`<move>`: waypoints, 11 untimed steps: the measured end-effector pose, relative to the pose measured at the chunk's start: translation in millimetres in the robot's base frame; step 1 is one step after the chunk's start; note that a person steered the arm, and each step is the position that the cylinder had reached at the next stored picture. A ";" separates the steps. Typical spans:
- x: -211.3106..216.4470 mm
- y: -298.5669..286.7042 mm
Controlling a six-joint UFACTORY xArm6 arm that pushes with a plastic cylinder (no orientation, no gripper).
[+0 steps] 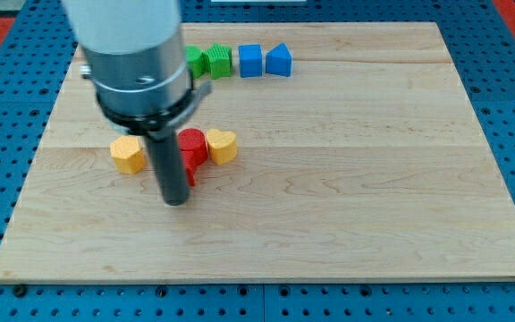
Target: Place the red star in between the red circle and hexagon
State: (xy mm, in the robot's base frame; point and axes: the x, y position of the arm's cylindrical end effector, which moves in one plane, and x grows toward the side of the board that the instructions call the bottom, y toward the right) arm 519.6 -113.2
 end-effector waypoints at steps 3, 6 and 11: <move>12.2 -56.8; 22.8 40.3; -20.8 13.6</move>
State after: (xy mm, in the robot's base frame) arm 498.9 -99.6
